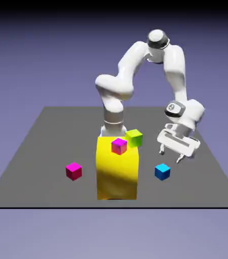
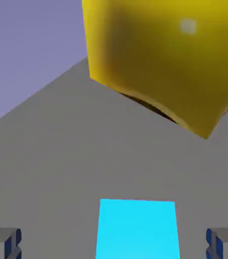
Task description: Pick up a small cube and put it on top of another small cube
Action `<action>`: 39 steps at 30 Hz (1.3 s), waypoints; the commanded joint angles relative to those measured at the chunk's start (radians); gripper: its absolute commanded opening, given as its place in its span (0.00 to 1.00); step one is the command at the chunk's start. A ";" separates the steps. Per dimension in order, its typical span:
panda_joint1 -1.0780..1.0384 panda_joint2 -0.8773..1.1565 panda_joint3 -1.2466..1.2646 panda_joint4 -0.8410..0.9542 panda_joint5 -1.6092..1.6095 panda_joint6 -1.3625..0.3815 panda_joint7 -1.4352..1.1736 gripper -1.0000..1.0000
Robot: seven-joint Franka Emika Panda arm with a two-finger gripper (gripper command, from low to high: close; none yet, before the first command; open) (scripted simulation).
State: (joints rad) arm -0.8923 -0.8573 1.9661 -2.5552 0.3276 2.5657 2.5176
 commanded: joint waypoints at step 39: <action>-0.373 0.041 -0.425 0.557 -0.100 -1.009 0.295 0.00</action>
State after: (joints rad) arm -1.2655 -0.8162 1.5410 -1.9986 0.2263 1.5574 2.8121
